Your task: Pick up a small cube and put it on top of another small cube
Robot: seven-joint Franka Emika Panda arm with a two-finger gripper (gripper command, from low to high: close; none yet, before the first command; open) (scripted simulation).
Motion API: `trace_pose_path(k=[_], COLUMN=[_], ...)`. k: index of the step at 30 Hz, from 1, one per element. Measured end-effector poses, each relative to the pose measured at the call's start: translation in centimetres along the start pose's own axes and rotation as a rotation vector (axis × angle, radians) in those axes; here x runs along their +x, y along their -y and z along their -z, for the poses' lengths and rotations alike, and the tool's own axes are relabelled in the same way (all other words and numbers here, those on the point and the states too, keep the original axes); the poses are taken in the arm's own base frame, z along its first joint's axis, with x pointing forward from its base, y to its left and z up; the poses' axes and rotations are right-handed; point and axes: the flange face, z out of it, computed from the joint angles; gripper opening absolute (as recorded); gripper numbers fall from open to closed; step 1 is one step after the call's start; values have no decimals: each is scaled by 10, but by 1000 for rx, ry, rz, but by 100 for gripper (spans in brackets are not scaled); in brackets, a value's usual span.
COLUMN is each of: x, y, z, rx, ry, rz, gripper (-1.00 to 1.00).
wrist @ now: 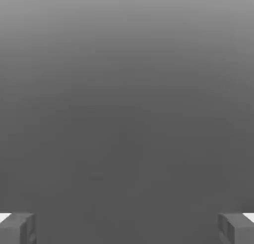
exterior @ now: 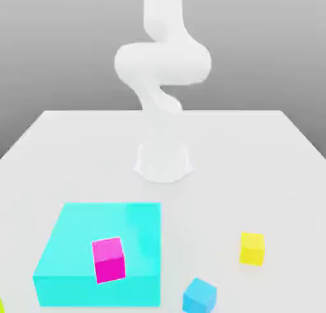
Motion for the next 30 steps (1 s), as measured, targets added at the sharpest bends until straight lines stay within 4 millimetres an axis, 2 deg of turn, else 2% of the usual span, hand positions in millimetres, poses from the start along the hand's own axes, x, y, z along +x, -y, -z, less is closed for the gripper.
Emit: trace_pose_path(k=[3, 7, 12, 16, 23, 27, 30], x=[-14, -44, -98, -148, -239, -290, -321], y=[3, 6, 5, -1, -28, -49, -69], z=[-53, -119, -193, -243, -309, -333, -346], rx=[16, 29, 33, 25, -10, -38, -67], ry=[116, 253, 404, 508, 655, 719, 753], rz=[92, 213, 369, 499, 741, 901, 1020], gripper=[0, 0, 0, 0, 0, 0, 0])
